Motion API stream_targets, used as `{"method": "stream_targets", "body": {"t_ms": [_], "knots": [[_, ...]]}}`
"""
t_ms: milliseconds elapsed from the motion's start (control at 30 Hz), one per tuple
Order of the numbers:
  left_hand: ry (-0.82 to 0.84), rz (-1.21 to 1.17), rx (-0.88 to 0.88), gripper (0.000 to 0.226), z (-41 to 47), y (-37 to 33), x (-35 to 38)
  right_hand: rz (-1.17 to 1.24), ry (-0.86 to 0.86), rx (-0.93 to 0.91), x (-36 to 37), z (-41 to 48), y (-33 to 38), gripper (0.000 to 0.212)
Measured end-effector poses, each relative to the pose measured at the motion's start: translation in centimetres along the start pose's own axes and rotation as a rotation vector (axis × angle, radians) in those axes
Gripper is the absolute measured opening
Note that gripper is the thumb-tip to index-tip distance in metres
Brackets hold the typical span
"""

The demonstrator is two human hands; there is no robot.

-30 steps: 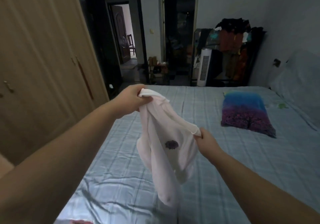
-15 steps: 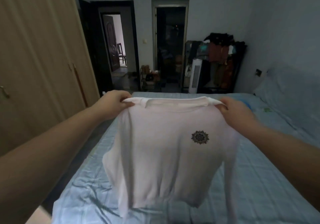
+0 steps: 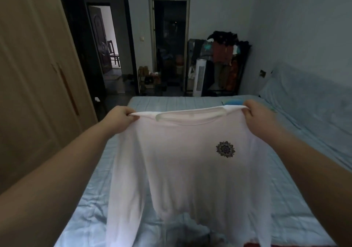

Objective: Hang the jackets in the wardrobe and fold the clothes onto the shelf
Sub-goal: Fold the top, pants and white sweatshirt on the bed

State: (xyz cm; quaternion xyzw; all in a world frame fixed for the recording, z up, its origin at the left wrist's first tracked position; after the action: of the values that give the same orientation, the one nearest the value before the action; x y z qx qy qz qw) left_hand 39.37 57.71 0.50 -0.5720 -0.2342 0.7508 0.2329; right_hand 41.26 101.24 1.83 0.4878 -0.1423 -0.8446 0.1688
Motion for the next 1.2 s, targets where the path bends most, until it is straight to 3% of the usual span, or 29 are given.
{"method": "stream_targets", "body": {"t_ms": [133,267,367,533,700,800,900,967,1200], "knots": [[-0.05,-0.266,-0.055,0.015,-1.1,0.3,1.1,0.118,-0.057,0.08,0.0,-1.4,0.3,0.017],[0.208,-0.593,-0.046,0.011,-2.3,0.8,0.7,0.211,-0.114,0.195,0.2,-3.3,-0.7,0.012],[0.286,-0.574,0.063,0.046,-3.1,0.6,0.0,0.24,-0.146,0.221,-0.2,-4.7,-1.7,0.007],[0.335,-0.421,0.183,0.041,-2.5,-1.0,-0.8,0.142,-0.145,0.118,-2.5,-4.8,-2.5,0.006],[0.275,-0.469,0.24,0.076,-0.4,-2.6,0.2,-0.055,-0.209,0.04,-4.4,-2.2,-3.9,0.014],[0.248,-0.506,0.192,0.067,2.0,-3.5,2.4,-0.044,-0.185,0.066,-3.0,0.9,-5.8,0.021],[0.204,-0.465,0.124,0.028,5.6,-4.0,7.1,0.05,-0.104,0.139,1.2,4.1,-9.1,0.022],[0.186,-0.396,0.074,0.016,8.4,-3.7,11.3,0.082,-0.053,0.183,4.9,6.0,-11.9,0.02],[0.181,-0.147,-0.187,0.019,18.6,0.2,28.2,0.056,0.279,0.33,21.2,14.4,-24.0,0.018]]}}
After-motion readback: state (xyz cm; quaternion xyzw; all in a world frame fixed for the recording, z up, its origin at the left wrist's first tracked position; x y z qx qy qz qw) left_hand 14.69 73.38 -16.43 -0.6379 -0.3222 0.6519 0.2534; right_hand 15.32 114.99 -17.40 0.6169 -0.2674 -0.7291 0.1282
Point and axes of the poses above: each hand's wrist, its own z-axis towards the middle knuckle, its own x-axis out of the palm, y = z × x, the point moved 1 cm from there along z, towards the middle knuckle, and after that the axes turned 4 degrees about -y, right-handed, at the moved point
